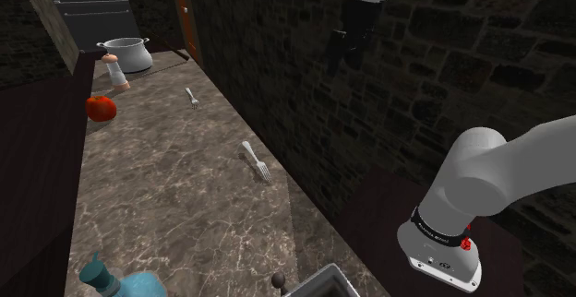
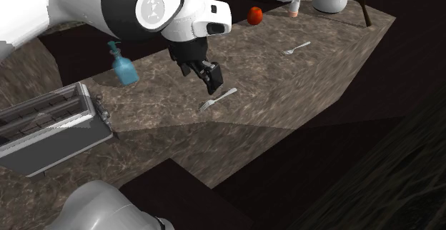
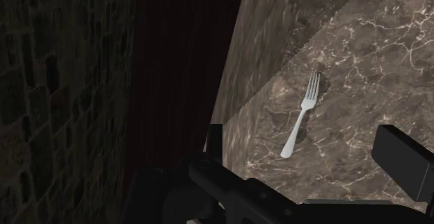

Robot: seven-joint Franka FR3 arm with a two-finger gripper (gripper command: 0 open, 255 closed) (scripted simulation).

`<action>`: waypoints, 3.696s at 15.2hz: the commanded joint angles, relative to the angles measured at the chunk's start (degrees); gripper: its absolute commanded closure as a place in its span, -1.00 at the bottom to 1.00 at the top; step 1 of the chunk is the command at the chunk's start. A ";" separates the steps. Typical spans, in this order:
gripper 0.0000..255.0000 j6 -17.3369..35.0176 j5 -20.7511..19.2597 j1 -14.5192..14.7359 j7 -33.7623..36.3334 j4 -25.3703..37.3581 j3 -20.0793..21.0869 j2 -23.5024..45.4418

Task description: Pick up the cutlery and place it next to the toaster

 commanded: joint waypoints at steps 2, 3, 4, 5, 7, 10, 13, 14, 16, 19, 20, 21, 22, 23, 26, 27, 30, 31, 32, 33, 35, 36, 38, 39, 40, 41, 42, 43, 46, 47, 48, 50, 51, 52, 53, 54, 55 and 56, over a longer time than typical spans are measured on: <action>-1.00 1.87 0.18 -0.01 0.75 -0.98 0.60 0.86; -1.00 3.74 0.34 -0.02 1.50 -1.88 1.20 1.80; -1.00 5.61 0.49 -0.03 2.25 -2.70 1.80 2.83; -1.00 7.48 0.62 -0.07 3.00 -3.43 2.41 3.94; -1.00 11.22 0.80 -0.13 4.53 -4.67 3.62 6.40; -1.00 16.76 0.82 -0.29 6.92 -5.90 5.42 10.67; -1.00 22.17 0.47 -0.57 9.45 -6.38 7.20 15.58; -1.00 23.92 0.25 -0.71 10.34 -6.36 7.80 17.35; -1.00 27.33 -0.39 -1.00 12.22 -6.09 8.95 21.07; -1.00 32.11 -1.89 -1.55 15.30 -5.04 10.63 27.04; -1.00 33.61 -2.58 -1.72 16.43 -4.52 11.13 29.13; -1.00 35.04 -3.35 -1.88 17.60 -3.92 11.59 31.25; -1.00 36.40 -4.21 -2.05 18.82 -3.23 12.04 33.41; -1.00 37.70 -5.18 -2.18 20.09 -2.46 12.42 35.61; -1.00 41.12 -8.56 -2.30 24.14 0.35 13.18 42.36; -1.00 42.10 -9.81 -2.23 25.54 1.46 13.28 44.65; -1.00 44.52 -13.68 -1.56 29.71 5.27 13.03 51.55; -1.00 45.16 -14.93 -1.20 31.03 6.71 12.79 53.85; -1.00 45.32 -15.21 -1.02 31.34 7.08 12.63 54.44; -1.00 45.93 -15.56 -0.95 31.58 7.03 12.48 55.03; -1.00 47.13 -16.28 -0.83 32.06 6.97 12.19 56.25; -1.00 47.73 -16.65 -0.76 32.31 6.96 12.04 56.87; -1.00 48.90 -17.39 -0.61 32.82 6.98 11.71 58.14; -1.00 49.81 -17.99 -0.48 33.22 7.03 11.44 59.15; -1.00 49.81 -17.98 -0.47 33.22 7.02 11.43 59.14; -1.00 49.81 -17.98 -0.47 33.22 7.03 11.43 59.15; -1.00 49.81 -17.98 -0.47 33.22 7.03 11.43 59.15; -1.00 49.81 -17.98 -0.47 33.22 7.03 11.43 59.15; -1.00 49.81 -17.98 -0.47 33.22 7.03 11.43 59.15; -1.00 49.80 -17.98 -0.47 33.21 7.03 11.43 59.14; 1.00 49.80 -17.98 -0.47 33.21 7.03 11.43 59.14; 1.00 49.80 -17.98 -0.47 33.21 7.03 11.43 59.14; 1.00 49.81 -17.98 -0.47 33.22 7.03 11.43 59.15; 1.00 49.80 -17.98 -0.47 33.21 7.03 11.43 59.15; 1.00 49.80 -17.98 -0.47 33.21 7.04 11.43 59.15; 1.00 49.81 -17.98 -0.47 33.21 7.03 11.42 59.15; 1.00 49.81 -17.98 -0.47 33.21 7.04 11.42 59.15; 1.00 49.80 -17.98 -0.47 33.21 7.03 11.43 59.15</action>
